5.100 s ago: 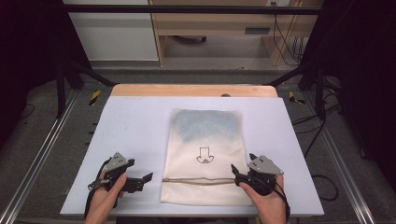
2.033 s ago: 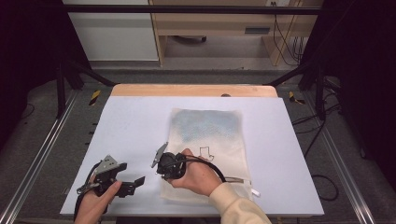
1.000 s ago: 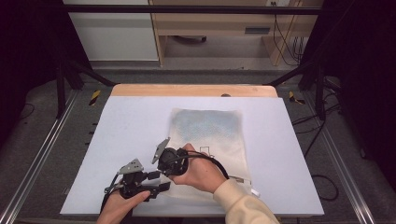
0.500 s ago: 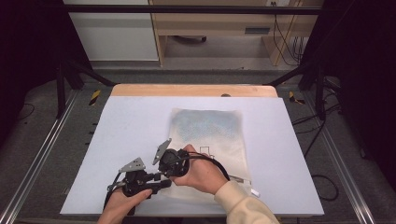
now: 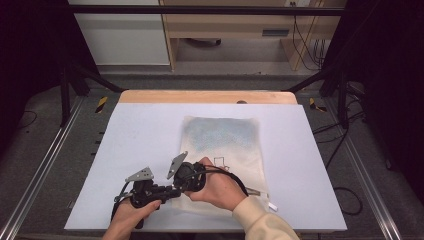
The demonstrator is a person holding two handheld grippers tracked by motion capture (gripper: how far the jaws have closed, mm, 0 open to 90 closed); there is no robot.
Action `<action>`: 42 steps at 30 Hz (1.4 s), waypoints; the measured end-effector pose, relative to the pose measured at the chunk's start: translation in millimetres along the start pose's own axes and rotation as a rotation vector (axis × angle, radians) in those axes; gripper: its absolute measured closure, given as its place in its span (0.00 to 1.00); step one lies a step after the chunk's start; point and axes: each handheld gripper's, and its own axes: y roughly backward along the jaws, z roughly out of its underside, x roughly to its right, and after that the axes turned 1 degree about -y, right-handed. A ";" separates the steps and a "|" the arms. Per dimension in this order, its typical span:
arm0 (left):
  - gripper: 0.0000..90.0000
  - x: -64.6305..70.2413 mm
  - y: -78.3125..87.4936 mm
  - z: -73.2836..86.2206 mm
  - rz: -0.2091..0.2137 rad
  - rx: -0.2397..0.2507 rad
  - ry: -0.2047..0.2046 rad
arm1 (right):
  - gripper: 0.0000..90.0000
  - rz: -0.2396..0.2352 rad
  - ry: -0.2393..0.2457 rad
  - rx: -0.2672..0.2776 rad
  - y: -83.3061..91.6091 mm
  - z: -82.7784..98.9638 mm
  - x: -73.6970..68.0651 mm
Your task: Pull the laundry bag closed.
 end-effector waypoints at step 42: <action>0.92 -4.1 -16.9 -0.7 0.041 -0.032 0.047 | 0.91 0.039 0.031 0.025 -0.8 7.2 -1.5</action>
